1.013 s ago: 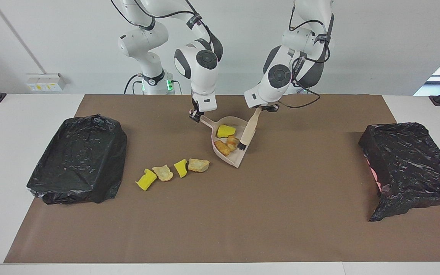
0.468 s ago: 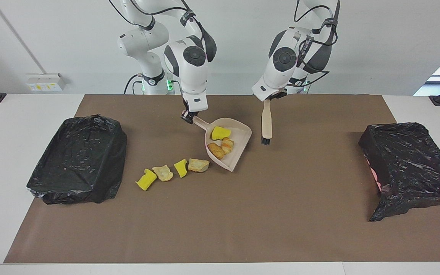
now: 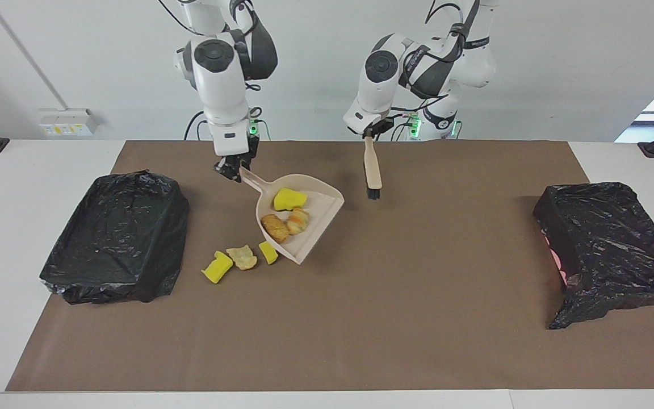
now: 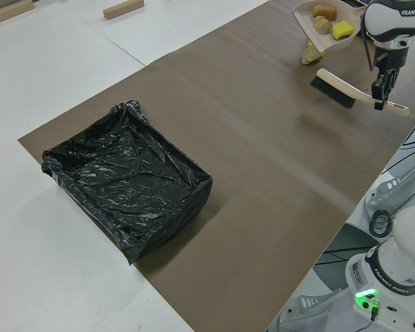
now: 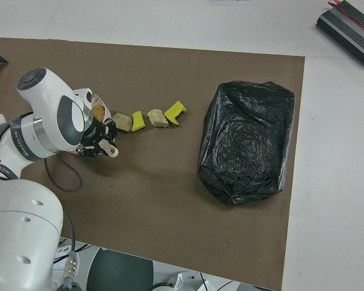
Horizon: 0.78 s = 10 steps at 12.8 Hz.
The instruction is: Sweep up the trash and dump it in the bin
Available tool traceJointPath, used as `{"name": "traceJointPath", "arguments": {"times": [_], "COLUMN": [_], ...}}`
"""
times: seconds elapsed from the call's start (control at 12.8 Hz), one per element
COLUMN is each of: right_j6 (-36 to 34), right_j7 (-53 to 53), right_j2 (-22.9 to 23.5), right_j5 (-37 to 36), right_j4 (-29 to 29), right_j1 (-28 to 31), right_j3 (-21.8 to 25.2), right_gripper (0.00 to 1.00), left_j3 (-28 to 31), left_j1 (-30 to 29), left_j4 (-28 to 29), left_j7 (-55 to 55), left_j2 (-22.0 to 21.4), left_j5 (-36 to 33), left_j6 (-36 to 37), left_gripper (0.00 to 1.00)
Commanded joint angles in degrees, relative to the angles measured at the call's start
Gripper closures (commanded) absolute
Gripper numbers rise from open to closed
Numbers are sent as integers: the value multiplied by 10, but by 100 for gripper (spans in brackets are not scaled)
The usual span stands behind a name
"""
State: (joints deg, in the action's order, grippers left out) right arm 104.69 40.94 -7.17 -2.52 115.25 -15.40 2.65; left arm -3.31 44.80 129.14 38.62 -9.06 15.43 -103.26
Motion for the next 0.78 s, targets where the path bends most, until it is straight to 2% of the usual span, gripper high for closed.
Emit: {"name": "traceJointPath", "arguments": {"times": [0.0,0.16,0.31,0.55,0.7], "right_j6": [-27,-34,-34,-25,-14], "right_j7": [92,177,249,349,410], "right_j2": [3,14,29,58,101], "right_j5": [1,-2,-17,-89,-148], "right_j4": [-39,-55,-78,-127,-184], "right_j1": [93,159,215,282,315], "right_j3": [-5,-1,2,3,3], "right_gripper": [100,100,100,100,100], "left_j3": [9,9,9,9,9], "left_j1": [65,113,128,128,121], "left_j4": [34,61,66,70,69], "left_j7": [51,95,103,96,79], "left_j2": [0,4,11,19,26], "left_j5": [33,34,60,72,73], "left_j6": [-59,-120,-133,-133,-132], "left_gripper": [100,100,100,100,100]}}
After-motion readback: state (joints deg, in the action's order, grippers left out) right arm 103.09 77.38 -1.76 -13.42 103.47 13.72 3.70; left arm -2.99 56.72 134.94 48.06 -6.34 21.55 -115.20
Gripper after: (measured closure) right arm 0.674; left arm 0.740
